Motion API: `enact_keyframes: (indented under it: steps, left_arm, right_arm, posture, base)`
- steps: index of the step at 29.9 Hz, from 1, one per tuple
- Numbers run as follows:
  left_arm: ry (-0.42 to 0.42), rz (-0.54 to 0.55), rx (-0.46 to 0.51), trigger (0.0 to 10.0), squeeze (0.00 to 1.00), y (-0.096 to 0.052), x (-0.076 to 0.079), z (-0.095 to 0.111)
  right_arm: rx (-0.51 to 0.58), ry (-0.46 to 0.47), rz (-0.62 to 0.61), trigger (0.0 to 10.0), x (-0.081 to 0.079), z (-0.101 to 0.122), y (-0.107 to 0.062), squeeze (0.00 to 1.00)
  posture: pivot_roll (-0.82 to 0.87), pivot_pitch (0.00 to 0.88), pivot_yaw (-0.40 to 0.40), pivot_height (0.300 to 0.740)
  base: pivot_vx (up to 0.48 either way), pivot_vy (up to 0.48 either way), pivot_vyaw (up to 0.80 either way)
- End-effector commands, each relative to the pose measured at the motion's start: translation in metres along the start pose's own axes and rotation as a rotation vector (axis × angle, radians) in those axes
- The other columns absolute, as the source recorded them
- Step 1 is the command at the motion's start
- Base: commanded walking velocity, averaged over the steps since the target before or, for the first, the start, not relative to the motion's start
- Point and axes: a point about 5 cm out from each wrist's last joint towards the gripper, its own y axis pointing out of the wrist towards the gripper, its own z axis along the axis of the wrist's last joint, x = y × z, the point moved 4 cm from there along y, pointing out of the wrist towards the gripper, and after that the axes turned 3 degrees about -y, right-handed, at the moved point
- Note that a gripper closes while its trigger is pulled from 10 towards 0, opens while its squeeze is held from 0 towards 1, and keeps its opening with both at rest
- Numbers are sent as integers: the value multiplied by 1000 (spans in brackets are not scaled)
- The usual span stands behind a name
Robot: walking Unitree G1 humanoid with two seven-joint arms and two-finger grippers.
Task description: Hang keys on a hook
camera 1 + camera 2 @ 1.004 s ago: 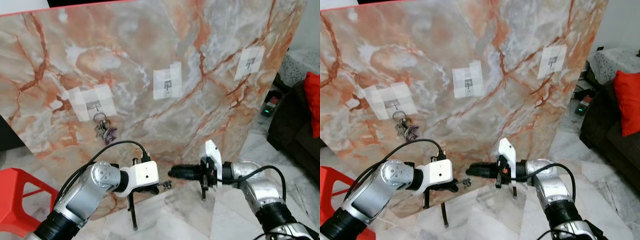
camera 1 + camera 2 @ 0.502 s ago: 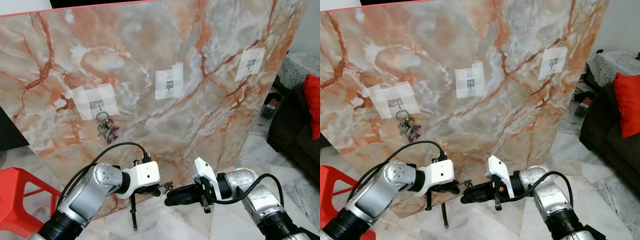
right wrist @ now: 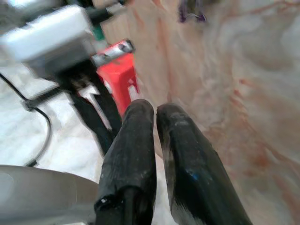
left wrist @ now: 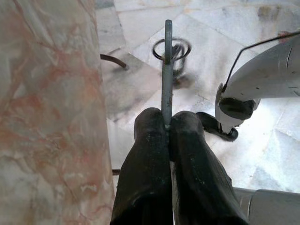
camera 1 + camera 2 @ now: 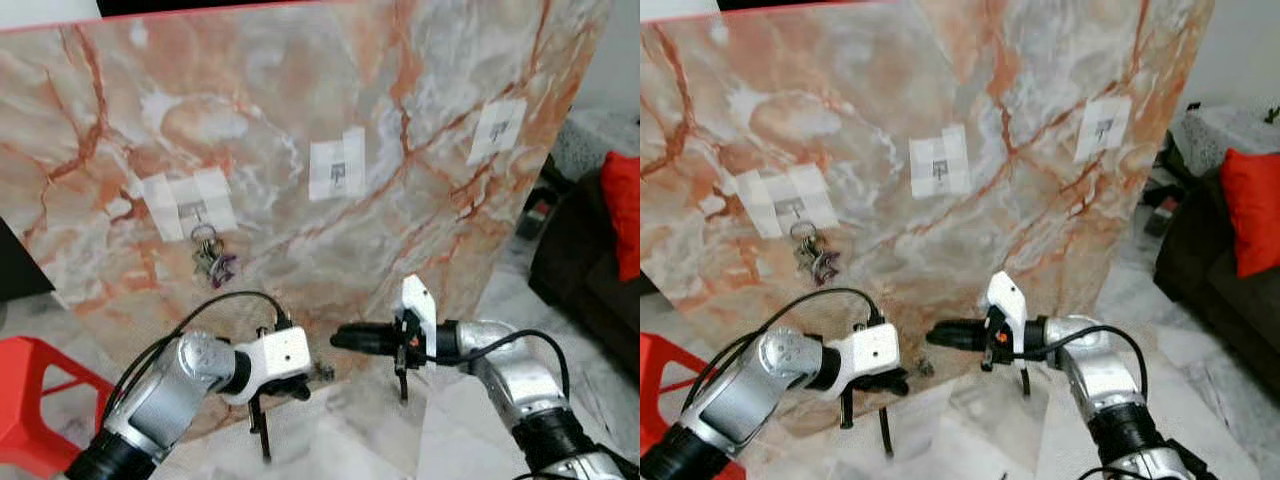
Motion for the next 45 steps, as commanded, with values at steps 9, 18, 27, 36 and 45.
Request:
enact_keyframes:
  steps: [9,18,27,36,45]
  left_arm:
    - [-18,25,26,10000,0,1,-6,11]
    - [-57,45,58,10000,0,0,-11,18]
    - [-50,41,65,10000,0,2,-11,22]
    - [-67,46,38,10000,0,3,-11,17]
    - [-113,42,42,10000,0,9,-12,17]
  right_arm:
    - [-51,-20,-92,10000,10,-6,4,0]
    - [-167,12,-199,10000,18,-37,4,0]
    - [-170,45,-274,10000,25,-47,3,0]
    - [-157,-4,-489,10000,57,-32,-10,0]
    - [-67,42,-384,10000,51,-10,0,0]
  posture:
    - [41,0,-71,740]
    - [44,0,-76,740]
    - [42,0,-78,740]
    - [41,0,-79,740]
    - [36,0,-78,740]
  base:
    - [0,0,0]
    - [0,0,0]
    - [0,0,0]
    - [0,0,0]
    - [0,0,0]
